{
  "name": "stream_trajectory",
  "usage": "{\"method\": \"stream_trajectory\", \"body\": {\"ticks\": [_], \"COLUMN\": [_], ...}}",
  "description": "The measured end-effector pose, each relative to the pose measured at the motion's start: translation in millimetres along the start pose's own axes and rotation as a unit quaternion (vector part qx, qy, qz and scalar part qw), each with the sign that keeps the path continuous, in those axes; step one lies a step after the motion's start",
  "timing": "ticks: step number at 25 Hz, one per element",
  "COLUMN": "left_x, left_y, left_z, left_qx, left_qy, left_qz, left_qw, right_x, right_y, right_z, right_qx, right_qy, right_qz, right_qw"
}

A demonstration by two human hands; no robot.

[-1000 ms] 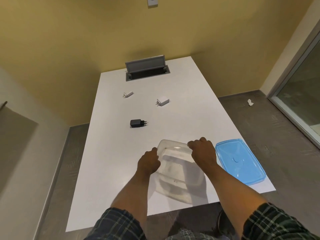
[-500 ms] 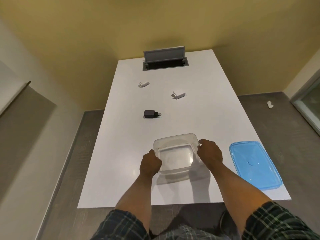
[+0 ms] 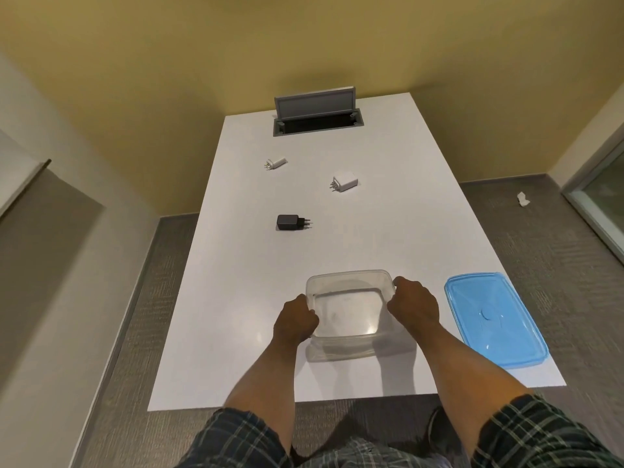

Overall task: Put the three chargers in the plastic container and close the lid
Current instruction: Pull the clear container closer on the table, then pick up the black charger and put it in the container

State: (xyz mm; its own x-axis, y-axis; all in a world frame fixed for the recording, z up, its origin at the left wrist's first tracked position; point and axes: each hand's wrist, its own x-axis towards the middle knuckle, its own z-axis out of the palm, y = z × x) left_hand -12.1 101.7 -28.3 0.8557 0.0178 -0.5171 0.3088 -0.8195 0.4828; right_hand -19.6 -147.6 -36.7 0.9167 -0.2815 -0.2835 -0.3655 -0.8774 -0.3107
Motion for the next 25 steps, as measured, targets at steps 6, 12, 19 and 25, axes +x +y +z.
{"method": "stream_trajectory", "body": {"ticks": [6,12,19,25], "left_x": [5,18,47,76], "left_y": [-7,-14,-18,-23], "left_z": [-1,-11,-38,-52], "left_qx": [0.012,0.066,0.207,0.257], "left_qy": [-0.012,0.035,0.159,0.181], "left_qz": [0.001,0.015,0.100,0.141], "left_qw": [1.000,0.997,0.960,0.939], "right_x": [2,6,31,63], "right_y": [-1,-5,-49,-110], "right_z": [1,-1,-10,-3], "right_qx": [0.007,-0.045,-0.085,-0.098], "right_qy": [-0.004,0.029,0.164,0.114], "right_qz": [-0.003,-0.006,-0.074,-0.128], "right_qw": [1.000,0.999,0.980,0.980]}}
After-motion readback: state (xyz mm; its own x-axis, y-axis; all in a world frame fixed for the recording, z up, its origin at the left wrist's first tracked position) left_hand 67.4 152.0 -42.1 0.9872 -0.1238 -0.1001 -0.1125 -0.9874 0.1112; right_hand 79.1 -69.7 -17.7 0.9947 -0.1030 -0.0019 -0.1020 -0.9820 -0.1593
